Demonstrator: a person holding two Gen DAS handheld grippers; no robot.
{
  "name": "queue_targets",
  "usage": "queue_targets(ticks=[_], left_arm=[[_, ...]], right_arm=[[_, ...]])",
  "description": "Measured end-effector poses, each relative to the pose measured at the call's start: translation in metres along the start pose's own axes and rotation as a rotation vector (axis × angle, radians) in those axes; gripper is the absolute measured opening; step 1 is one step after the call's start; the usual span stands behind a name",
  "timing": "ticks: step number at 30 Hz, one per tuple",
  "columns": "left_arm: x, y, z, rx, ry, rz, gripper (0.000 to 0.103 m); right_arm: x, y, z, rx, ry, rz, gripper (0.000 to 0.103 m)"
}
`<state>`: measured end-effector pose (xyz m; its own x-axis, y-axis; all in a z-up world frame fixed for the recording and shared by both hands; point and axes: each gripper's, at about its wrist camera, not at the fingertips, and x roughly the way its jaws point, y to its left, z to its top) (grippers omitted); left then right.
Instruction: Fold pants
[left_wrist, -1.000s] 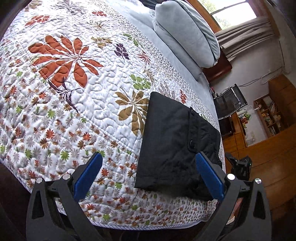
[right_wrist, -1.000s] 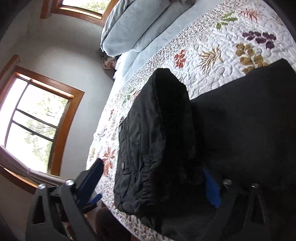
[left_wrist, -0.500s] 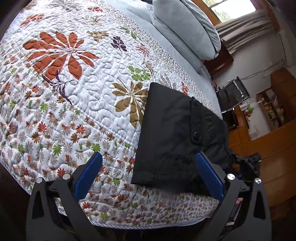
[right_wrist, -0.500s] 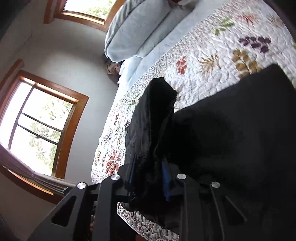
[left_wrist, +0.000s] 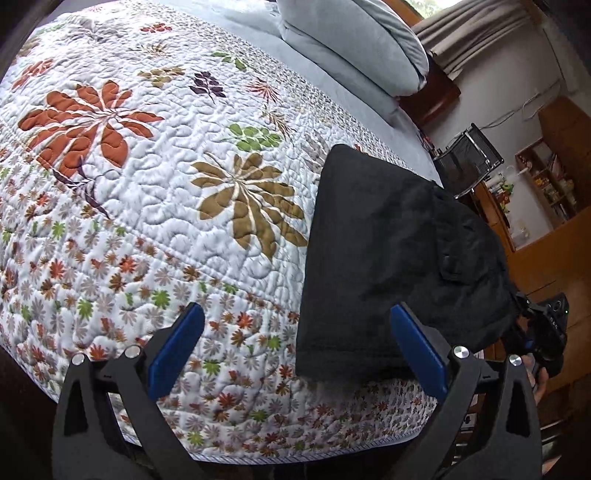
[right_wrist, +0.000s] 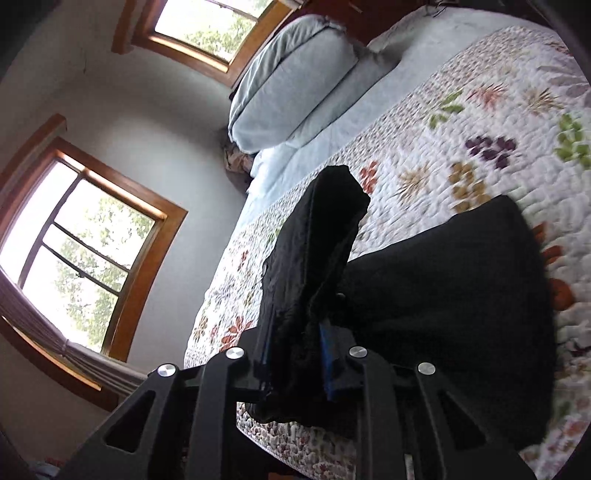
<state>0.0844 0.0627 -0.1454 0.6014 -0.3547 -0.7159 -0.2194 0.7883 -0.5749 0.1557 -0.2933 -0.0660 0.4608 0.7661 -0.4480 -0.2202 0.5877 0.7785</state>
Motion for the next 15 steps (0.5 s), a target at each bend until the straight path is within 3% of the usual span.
queue_targets(ticks=[7, 15], left_arm=[[0.011, -0.019, -0.006, 0.047, 0.029, -0.002, 0.1], [0.015, -0.035, -0.009, 0.114, 0.034, 0.025, 0.1]], right_arm=[[-0.031, -0.038, -0.001, 0.076, -0.04, -0.052, 0.021], [-0.036, -0.07, -0.006, 0.123, -0.037, -0.072, 0.021]])
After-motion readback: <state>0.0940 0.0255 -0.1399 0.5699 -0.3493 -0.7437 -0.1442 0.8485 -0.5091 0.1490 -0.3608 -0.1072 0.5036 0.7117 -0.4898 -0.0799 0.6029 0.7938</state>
